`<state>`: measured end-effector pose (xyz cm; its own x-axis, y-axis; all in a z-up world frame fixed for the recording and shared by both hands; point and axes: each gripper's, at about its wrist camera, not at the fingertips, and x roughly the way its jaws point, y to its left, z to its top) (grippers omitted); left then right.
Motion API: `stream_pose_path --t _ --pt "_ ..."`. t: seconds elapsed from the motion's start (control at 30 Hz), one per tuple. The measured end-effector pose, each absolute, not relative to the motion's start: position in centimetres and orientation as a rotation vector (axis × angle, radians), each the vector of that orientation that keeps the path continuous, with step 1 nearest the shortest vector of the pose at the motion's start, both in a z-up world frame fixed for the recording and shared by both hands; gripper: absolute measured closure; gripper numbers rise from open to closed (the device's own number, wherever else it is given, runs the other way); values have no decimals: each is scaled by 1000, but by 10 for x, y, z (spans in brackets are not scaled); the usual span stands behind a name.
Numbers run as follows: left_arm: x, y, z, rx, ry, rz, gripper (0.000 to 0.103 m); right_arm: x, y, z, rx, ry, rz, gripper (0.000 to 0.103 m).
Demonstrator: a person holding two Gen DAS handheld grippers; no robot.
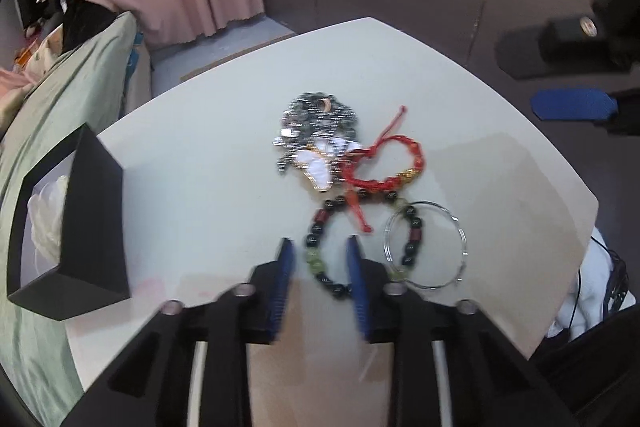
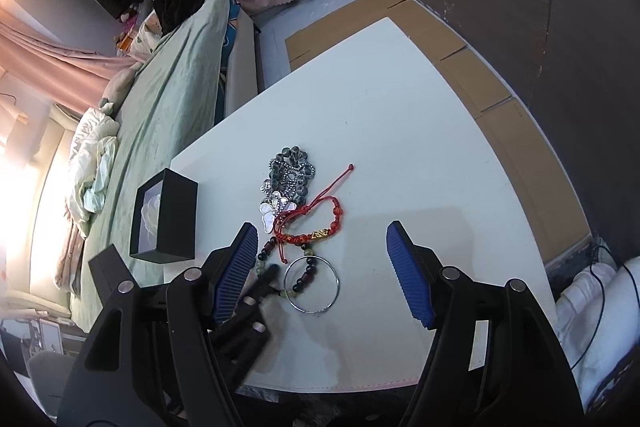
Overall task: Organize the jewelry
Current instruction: 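Grasp the black bead bracelet with the left gripper, then lift the black bead bracelet toward the box with the left gripper while the right gripper grasps the silver hoop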
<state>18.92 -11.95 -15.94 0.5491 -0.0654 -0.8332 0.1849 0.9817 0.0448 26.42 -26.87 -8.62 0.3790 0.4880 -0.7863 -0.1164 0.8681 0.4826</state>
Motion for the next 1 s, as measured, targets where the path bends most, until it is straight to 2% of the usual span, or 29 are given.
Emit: stream_pose_path --t 0.03,0.3,0.63,0.77,1.0 --pt "191 -113 -159 116 981 -145 97 265 -269 -87 375 1125 394 35" --pt "190 -87 -142 -33 952 -178 98 265 -262 -95 338 1159 413 35" --pt "171 -64 -94 -129 853 -221 98 252 -213 -108 106 1242 520 35" --pt "162 -49 -77 -163 810 -220 98 247 -200 -111 71 1245 553 20" --pt "147 -22 -60 -209 769 -191 98 244 -177 -122 -79 1253 514 20"
